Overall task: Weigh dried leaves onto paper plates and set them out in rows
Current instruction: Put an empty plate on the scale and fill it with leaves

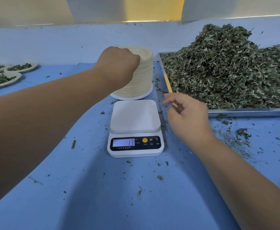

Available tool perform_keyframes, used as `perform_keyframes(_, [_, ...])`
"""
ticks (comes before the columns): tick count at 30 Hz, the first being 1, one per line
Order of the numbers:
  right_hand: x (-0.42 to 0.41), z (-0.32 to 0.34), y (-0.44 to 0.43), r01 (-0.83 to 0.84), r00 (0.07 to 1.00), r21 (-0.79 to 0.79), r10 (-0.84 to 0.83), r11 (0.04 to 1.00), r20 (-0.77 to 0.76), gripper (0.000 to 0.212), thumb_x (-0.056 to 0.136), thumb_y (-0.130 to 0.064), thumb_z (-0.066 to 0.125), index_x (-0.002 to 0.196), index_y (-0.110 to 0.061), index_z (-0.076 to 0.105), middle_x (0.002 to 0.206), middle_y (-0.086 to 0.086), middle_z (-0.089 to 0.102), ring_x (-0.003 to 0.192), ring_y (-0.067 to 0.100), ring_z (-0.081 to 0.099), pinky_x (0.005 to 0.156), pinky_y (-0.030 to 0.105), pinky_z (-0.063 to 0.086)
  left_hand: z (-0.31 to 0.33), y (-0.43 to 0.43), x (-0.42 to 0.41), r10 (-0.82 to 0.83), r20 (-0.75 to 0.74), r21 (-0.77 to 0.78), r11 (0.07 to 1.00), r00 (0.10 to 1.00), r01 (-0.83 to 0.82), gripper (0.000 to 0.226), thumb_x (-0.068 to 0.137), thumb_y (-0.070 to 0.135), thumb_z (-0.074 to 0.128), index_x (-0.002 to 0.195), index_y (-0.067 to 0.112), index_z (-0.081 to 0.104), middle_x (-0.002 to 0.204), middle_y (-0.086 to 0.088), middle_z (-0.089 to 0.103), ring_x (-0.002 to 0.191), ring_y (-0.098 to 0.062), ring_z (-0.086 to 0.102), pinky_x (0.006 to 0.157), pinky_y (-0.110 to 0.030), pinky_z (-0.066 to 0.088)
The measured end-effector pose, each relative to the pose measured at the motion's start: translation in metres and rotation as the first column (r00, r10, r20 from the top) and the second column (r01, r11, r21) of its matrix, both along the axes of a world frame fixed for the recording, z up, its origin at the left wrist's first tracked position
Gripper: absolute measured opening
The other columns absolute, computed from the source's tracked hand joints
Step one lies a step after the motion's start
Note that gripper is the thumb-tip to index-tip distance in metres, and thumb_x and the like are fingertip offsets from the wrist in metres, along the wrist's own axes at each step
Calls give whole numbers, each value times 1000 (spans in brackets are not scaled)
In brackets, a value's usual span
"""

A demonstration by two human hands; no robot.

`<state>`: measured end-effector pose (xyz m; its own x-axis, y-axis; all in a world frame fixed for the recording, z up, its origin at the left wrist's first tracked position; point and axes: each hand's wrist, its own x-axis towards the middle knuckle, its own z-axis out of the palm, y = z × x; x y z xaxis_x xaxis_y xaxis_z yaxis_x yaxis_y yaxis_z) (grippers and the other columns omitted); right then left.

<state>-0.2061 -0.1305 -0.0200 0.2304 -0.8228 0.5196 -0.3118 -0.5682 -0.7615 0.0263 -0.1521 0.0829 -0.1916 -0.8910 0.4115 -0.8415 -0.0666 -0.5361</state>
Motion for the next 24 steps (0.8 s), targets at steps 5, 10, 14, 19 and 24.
perform_keyframes(5, [-1, -1, -1, -10, 1000, -19, 10, 1000, 6, 28, 88, -1, 55, 93, -22, 74, 112, -13, 71, 70, 6, 62, 70, 25, 50, 1, 2, -2, -2, 2, 8, 1000, 1000, 2, 15, 87, -4, 49, 91, 9, 44, 65, -4, 33, 60, -28, 38, 52, -31, 14])
perform_keyframes(10, [0, -2, -2, -13, 1000, -5, 13, 1000, 0, 27, 89, -2, 56, 93, -22, 74, 110, -17, 70, 65, 7, 59, 66, 23, 48, 5, 4, -3, -31, -4, 12, 999, 1000, 31, 19, 86, -7, 48, 100, 5, 44, 66, -6, 37, 52, -24, 29, 50, -30, 12])
perform_keyframes(14, [0, -1, -2, -15, 1000, -4, 15, 1000, -6, 27, 89, -1, 56, 93, -21, 74, 108, -20, 68, 63, -1, 56, 66, 21, 46, 10, 6, -2, -77, -38, -51, 996, 996, 75, 39, 89, -5, 49, 128, 2, 45, 84, -16, 56, 69, -32, 45, 50, -33, 18])
perform_keyframes(19, [0, -1, -1, -11, 1000, -2, 11, 1000, -11, 28, 89, -2, 56, 92, -24, 73, 107, -23, 67, 60, 3, 55, 67, 22, 47, 13, 13, -2, -121, -241, -155, 984, 963, 85, 31, 96, 7, 47, 126, 0, 48, 92, -19, 54, 78, -34, 45, 62, -42, 34])
perform_keyframes(24, [0, -2, -2, -14, 1000, -11, 14, 1000, 0, 27, 89, -2, 56, 91, -23, 73, 108, -22, 68, 59, -1, 55, 65, 20, 44, 10, 19, 13, -180, -491, -343, 939, 852, 1, 32, 89, 7, 45, 117, 2, 59, 104, -19, 64, 96, -39, 56, 80, -46, 44])
